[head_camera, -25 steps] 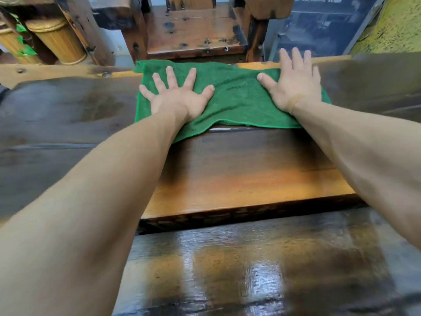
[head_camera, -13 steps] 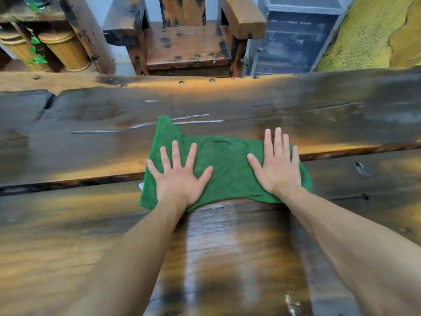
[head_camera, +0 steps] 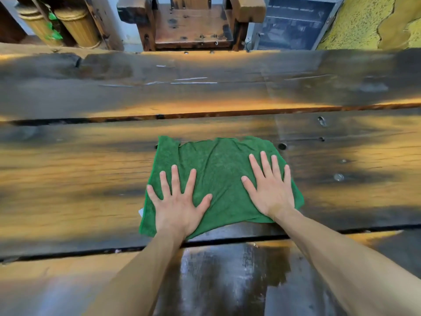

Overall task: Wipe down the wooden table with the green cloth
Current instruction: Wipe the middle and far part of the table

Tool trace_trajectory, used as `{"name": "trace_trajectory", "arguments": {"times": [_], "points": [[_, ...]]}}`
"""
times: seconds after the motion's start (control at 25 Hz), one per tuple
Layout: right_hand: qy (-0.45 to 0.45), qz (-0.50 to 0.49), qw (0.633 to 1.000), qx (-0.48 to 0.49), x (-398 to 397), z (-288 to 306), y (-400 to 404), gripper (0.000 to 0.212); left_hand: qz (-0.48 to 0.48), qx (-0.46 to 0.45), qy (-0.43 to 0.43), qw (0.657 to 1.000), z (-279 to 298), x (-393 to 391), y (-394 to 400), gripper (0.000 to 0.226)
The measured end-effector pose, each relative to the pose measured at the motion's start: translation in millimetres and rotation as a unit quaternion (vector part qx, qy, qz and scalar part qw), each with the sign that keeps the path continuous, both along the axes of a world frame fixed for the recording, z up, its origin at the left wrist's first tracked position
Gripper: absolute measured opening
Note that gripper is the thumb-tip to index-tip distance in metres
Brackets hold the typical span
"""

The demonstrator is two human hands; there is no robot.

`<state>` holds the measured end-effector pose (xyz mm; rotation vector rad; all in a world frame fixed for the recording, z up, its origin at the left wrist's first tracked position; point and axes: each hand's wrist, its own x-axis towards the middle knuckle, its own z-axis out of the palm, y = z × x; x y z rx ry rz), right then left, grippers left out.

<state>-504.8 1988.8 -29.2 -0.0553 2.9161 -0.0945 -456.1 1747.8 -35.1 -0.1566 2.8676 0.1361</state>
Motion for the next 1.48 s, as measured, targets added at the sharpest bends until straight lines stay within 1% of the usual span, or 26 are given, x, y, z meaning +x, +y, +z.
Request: {"name": "trace_trajectory", "arguments": {"times": [0.24, 0.4, 0.56, 0.76, 0.88, 0.96, 1.04, 1.12, 1.2, 1.36, 1.48], "points": [[-0.009, -0.006, 1.000, 0.005, 92, 3, 2, 0.068, -0.008, -0.010, -0.011, 1.000, 5, 97, 7, 0.085], [-0.017, -0.004, 1.000, 0.004, 179, 6, 6, 0.071, -0.024, -0.008, -0.022, 0.999, 8, 173, 9, 0.085], [-0.023, -0.005, 1.000, 0.007, 261, 7, 10, 0.077, -0.011, -0.005, -0.026, 1.000, 14, 258, 8, 0.087], [-0.014, -0.028, 1.000, 0.004, 367, 8, 17, 0.075, -0.002, 0.009, -0.009, 1.000, 4, 362, 9, 0.086], [-0.025, -0.039, 0.999, -0.011, 417, 8, 22, 0.076, 0.004, 0.025, -0.023, 0.999, 5, 408, 14, 0.085], [-0.032, -0.053, 0.998, -0.017, 440, 10, 26, 0.080, -0.003, 0.027, -0.021, 0.999, 5, 426, 17, 0.083], [-0.048, -0.058, 0.997, -0.003, 459, 12, 31, 0.082, -0.016, 0.033, -0.015, 0.999, 3, 443, 23, 0.084], [-0.063, -0.078, 0.995, -0.010, 476, 17, 36, 0.081, -0.028, 0.043, -0.030, 0.998, 2, 459, 32, 0.083], [-0.077, -0.107, 0.991, -0.019, 485, 22, 38, 0.081, -0.024, 0.055, -0.044, 0.997, 4, 466, 40, 0.078], [-0.072, -0.146, 0.987, -0.007, 481, 23, 37, 0.093, -0.017, 0.063, -0.042, 0.997, 4, 450, 53, 0.071], [-0.050, -0.172, 0.984, -0.020, 463, 16, 42, 0.094, -0.028, 0.064, -0.042, 0.997, 5, 427, 61, 0.072]]}}
